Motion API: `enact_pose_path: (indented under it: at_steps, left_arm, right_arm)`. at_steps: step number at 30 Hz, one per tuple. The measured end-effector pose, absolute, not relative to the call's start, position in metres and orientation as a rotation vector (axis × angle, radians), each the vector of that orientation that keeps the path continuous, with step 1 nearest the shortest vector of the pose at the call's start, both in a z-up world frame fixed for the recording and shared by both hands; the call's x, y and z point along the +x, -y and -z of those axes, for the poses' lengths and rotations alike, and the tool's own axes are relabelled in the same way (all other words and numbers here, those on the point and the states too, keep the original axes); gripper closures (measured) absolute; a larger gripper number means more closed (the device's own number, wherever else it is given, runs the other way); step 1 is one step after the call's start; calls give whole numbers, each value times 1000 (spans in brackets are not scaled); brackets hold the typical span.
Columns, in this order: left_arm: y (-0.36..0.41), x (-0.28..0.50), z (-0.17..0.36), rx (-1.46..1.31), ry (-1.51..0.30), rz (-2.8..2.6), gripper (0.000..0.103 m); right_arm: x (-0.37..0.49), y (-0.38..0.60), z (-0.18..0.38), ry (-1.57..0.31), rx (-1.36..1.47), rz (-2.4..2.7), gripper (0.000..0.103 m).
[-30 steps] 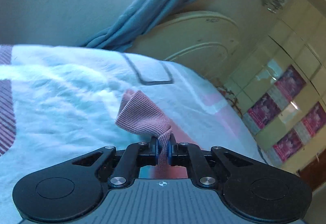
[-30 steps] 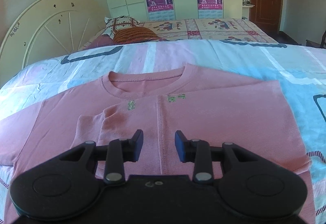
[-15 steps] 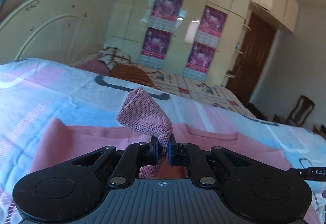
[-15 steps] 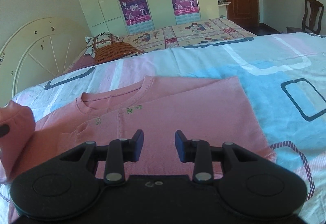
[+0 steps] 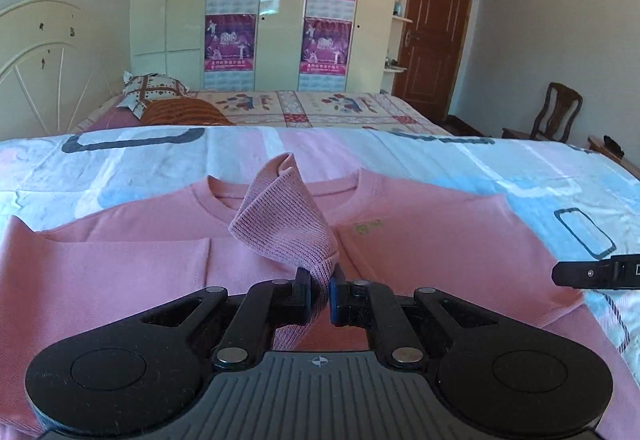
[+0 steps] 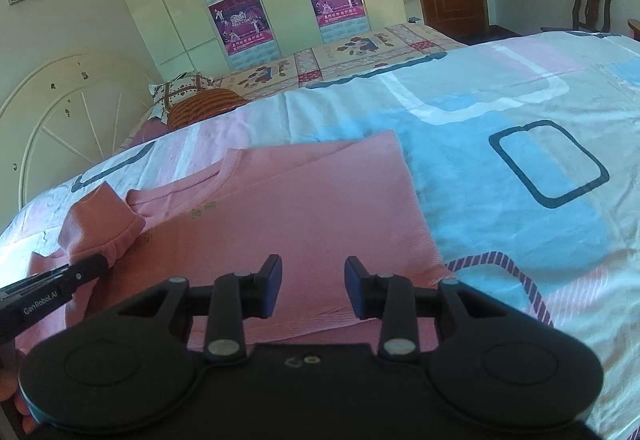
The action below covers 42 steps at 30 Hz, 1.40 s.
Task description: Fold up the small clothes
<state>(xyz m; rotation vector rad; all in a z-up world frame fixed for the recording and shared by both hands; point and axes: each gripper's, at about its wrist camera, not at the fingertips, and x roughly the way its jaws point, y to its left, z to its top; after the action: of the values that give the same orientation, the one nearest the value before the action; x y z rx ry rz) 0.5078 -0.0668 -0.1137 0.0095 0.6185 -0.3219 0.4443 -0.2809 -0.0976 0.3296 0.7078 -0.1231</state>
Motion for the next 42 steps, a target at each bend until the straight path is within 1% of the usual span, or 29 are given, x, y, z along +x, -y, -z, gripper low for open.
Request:
enact_pose_path:
  at_steps: [7,9,10,11,12,13,14,15,16,20,25,29,31,32,34,35,36,37,38,39,40,42]
  left_arm:
    - [88,496,124,45,-683,330,95]
    - [100,496,131,78,-725,339,95]
    - [104,495,133,101,-734,341,91]
    - [108,491,134,120,-736,353,84]
    - [110,488,134,127,-726,368,71]
    - [113,484,132,131,-717,377,58]
    - [115,480,130,127,-716,408,51]
    - [116,475,126,128,-705,419,44]
    - [116,467,122,137,-684,419,43]
    - [83,448,102,136,-624,367,43]
    - [-12,410,92,89,-602,162,43]
    - [-87,384,105,91,-634,24,43]
    - [-111,383,116,69,-676,-14,44]
    - [-116,383,121,71,-687,-25,44]
    - [-124,393,135,80,-711,-41,44]
    - [-127,397,139,69,-712,-40,44]
    - [-130,401,140,58,-702,-42,44]
    - [-132,409,140,54,-699,-47,50]
    - [-134,412,139,45,-698,-49,62]
    - [-136,418,138,14,-700,-34,87]
    - [-138,425,137,-13,-700,-22,92]
    - [-136,424,134,10,-668,-43,93]
  right_arm:
    - [441,296,101,-720,331,123,68]
    - [440,298,101,-723,332,120,66]
    - [440,299,101,-725,334,117,65]
    - [440,299,101,-727,337,113,60]
    - [440,299,101,-729,341,106,53]
    - [440,298,101,-731,344,94,51]
    - [441,296,100,-732,343,81,51]
    - [442,293,99,-734,340,71,51]
    - [444,290,99,-737,336,56,51]
    - [455,272,99,-745,355,-10,51]
    - [472,249,110,-781,411,-75,51]
    - [489,233,127,-832,434,-97,51]
    - [497,223,133,-847,430,-100,51]
    - [500,218,134,-845,418,-104,53]
    - [506,206,134,-848,377,-100,61]
    - [510,200,133,-855,340,-93,71]
    - [513,194,132,-859,310,-94,87]
    - [515,190,131,-862,277,-98,92]
    - [515,187,127,-859,246,-98,92]
    - [514,183,123,-848,214,-96,93]
    - [513,180,115,-822,182,-95,93]
    - [503,180,88,-719,150,-111,94]
